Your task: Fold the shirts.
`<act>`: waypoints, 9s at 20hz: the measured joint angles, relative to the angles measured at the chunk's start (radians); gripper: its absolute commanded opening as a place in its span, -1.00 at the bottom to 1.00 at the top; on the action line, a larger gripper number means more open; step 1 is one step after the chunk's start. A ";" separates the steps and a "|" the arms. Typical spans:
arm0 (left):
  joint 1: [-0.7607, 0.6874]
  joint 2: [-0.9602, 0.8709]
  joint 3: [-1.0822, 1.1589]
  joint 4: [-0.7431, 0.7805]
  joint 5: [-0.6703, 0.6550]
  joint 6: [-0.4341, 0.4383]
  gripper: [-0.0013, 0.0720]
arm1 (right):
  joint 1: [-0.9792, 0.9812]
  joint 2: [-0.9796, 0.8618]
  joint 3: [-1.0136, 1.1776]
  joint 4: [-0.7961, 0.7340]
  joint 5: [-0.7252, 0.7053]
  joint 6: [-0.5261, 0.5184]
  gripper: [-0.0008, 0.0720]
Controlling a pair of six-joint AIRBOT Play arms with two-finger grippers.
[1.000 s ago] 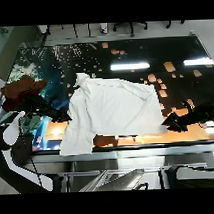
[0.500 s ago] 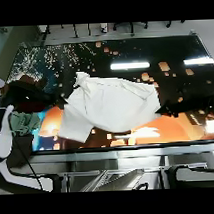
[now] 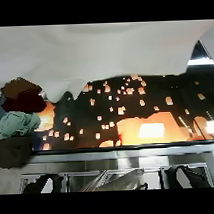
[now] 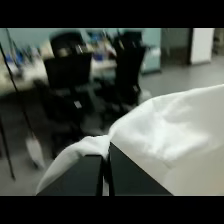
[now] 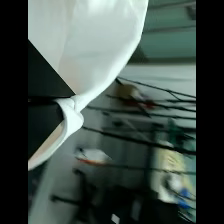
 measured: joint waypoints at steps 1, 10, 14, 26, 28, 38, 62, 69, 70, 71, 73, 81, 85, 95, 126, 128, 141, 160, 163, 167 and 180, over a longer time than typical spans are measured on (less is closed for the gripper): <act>0.000 0.049 0.024 0.043 -0.027 -0.026 -0.93 | 0.000 0.045 0.031 -0.033 0.027 0.002 -0.92; 0.000 -0.017 0.080 0.286 0.138 -0.208 -0.93 | 0.002 0.073 -0.120 -0.118 -0.010 0.110 -0.92; -0.047 -0.216 -0.102 0.272 0.223 -0.222 -0.93 | 0.028 -0.015 -0.464 -0.061 -0.013 0.087 -0.92; -0.159 -0.996 -0.263 0.319 -0.010 -0.184 -0.93 | 0.107 -0.687 -0.902 0.024 0.327 -0.043 -0.93; -0.159 -1.087 -0.161 0.323 -0.001 -0.209 -0.93 | 0.108 -0.748 -0.850 0.030 0.335 -0.046 -0.93; -0.172 -1.261 0.099 0.537 0.246 -0.358 -0.93 | 0.101 -0.811 -0.767 -0.116 0.260 -0.038 -0.93; -0.166 -1.130 0.043 0.626 0.623 -0.450 0.82 | 0.049 -0.665 -0.755 -0.234 -0.009 0.011 -0.03; -0.033 -0.580 -0.821 0.639 0.502 -0.423 0.82 | -0.237 -0.429 -1.081 -0.244 -0.071 -0.069 -0.03; -0.003 -0.511 -0.943 0.611 0.464 -0.404 0.82 | -0.278 -0.414 -1.118 -0.240 -0.064 -0.077 -0.03; 0.030 -0.449 -1.062 0.572 0.425 -0.377 0.82 | -0.317 -0.402 -1.151 -0.236 -0.055 -0.084 -0.03; 0.093 -0.360 -1.245 0.486 0.349 -0.317 0.82 | -0.364 -0.388 -1.196 -0.230 -0.045 -0.092 -0.02; 0.200 -0.385 -1.484 0.177 0.185 -0.123 0.32 | -0.410 -0.376 -1.251 -0.222 -0.043 -0.100 0.13; 0.205 -0.510 -1.439 0.091 0.145 -0.037 -0.66 | -0.412 -0.384 -1.314 -0.222 -0.057 -0.102 0.13; 0.208 -0.443 -1.321 0.047 0.280 0.005 -0.93 | -0.220 -0.560 -1.420 -0.177 -0.065 -0.101 -0.55; -0.176 -0.797 -0.525 0.401 0.113 -0.338 -0.93 | 0.082 -0.705 -0.902 -0.095 0.188 -0.002 -0.80; -0.180 -0.889 -0.453 0.401 0.109 -0.340 -0.24 | 0.082 -0.744 -0.876 -0.101 0.203 -0.006 -0.19; -0.160 -1.113 0.009 0.397 0.451 -0.397 0.96 | 0.053 -0.862 -0.743 -0.263 0.113 0.041 0.77; -0.435 -0.992 -0.024 0.394 0.457 -0.429 -0.93 | 0.087 -0.948 -0.654 -0.131 -0.095 -0.073 -0.93; -0.576 -1.023 -0.097 0.394 0.314 -0.426 -0.93 | 0.089 -0.859 -0.576 -0.110 -0.167 -0.063 -0.93; -0.731 -1.173 -0.110 0.346 0.137 -0.426 -0.93 | 0.090 -0.734 -0.481 -0.075 -0.262 -0.026 -0.93; -0.821 -1.456 0.110 0.010 0.042 -0.426 -0.93 | 0.091 -0.557 -0.402 -0.050 -0.441 0.079 -0.93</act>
